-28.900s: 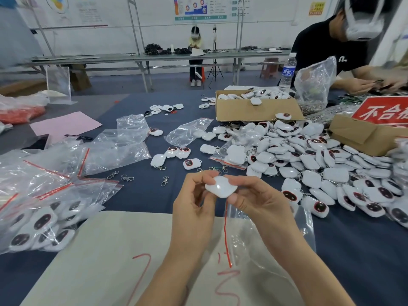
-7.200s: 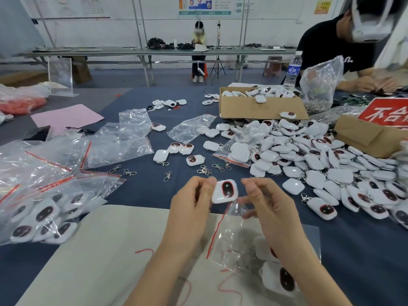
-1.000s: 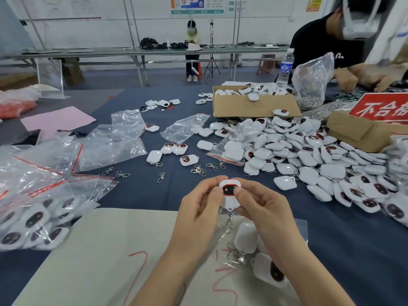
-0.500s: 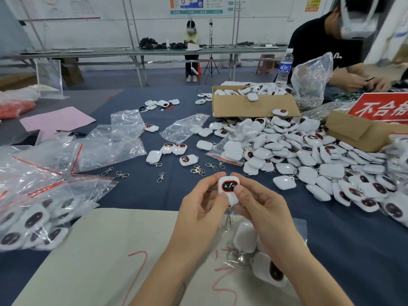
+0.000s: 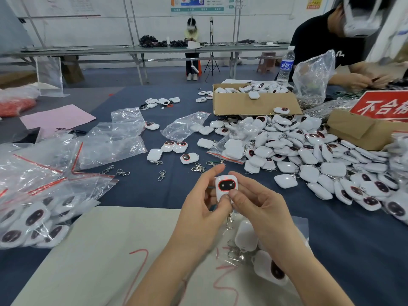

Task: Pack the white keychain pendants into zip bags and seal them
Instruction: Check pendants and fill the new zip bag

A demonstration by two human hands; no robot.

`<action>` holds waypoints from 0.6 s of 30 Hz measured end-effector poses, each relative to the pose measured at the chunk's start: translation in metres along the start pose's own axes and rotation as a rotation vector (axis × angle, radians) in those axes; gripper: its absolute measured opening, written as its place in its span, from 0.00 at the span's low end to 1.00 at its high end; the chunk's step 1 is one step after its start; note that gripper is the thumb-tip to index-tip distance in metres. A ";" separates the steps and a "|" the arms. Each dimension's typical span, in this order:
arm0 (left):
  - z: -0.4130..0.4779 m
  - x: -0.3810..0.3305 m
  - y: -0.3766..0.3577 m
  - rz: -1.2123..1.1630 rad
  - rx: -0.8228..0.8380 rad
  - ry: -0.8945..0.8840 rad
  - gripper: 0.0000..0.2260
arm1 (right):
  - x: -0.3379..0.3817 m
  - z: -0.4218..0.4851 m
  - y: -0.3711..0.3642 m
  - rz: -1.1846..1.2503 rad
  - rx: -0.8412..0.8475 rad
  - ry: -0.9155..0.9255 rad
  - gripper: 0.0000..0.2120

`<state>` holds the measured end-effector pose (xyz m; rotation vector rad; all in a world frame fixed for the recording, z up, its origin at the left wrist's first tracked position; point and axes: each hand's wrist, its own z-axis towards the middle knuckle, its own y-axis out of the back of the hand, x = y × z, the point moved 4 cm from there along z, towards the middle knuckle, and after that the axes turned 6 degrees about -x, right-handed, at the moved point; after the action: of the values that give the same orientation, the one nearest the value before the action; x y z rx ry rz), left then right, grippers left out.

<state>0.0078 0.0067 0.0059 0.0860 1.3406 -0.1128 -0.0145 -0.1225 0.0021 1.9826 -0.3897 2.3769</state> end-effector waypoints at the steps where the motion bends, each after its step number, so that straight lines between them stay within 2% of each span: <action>1: 0.000 0.000 0.000 -0.002 -0.001 0.002 0.22 | 0.000 0.000 0.000 -0.003 -0.003 0.002 0.17; 9: 0.002 0.003 0.001 -0.015 -0.010 0.013 0.21 | 0.003 -0.001 -0.001 0.016 0.010 0.025 0.22; 18: 0.001 -0.002 0.001 -0.031 -0.047 -0.001 0.12 | -0.002 0.001 0.002 0.065 0.006 -0.032 0.17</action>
<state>0.0081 0.0072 0.0083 0.0254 1.3434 -0.1072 -0.0135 -0.1240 0.0003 2.0442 -0.4557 2.3896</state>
